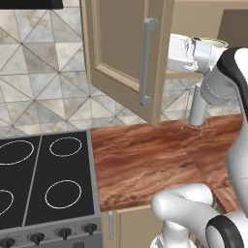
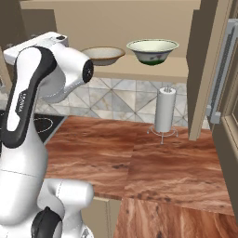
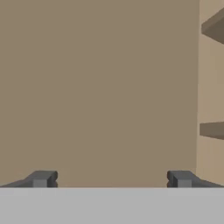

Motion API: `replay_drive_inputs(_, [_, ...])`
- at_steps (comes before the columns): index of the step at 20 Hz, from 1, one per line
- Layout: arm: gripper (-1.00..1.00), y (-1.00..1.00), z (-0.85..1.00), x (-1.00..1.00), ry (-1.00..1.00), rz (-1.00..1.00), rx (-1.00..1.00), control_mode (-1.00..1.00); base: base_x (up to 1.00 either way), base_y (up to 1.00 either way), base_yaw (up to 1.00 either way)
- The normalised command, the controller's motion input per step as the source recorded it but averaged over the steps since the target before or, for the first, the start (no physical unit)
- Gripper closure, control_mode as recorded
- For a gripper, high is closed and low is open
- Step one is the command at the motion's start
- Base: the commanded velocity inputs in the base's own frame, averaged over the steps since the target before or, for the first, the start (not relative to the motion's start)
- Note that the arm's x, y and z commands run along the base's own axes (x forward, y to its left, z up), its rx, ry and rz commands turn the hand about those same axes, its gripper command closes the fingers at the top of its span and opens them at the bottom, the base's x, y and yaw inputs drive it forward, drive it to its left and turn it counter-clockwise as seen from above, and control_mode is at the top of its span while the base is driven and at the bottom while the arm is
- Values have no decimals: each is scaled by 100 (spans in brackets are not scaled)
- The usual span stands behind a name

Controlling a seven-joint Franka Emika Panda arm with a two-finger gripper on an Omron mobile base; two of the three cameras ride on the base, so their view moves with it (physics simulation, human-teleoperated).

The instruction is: Move the bowls from the cabinet to the plates on the dining table.

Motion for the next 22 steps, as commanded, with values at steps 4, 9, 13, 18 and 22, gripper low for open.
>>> replay_drive_inputs(4, [-100, 62, -12, -18, -4, 0, 5, -100, 0, 0, 0])
replay_drive_inputs(9, [-100, 62, -21, -5, -4, 0, 4, -100, 0, 0, 0])
replay_drive_inputs(13, [-100, 62, -18, 1, -5, 0, 3, -100, 0, 0, 0])
replay_drive_inputs(18, [-100, 62, -14, 6, -4, 1, -1, -100, 0, 0, 0])
replay_drive_inputs(22, [-100, 62, -11, 7, 0, 0, 1, -100, 0, 0, 0])
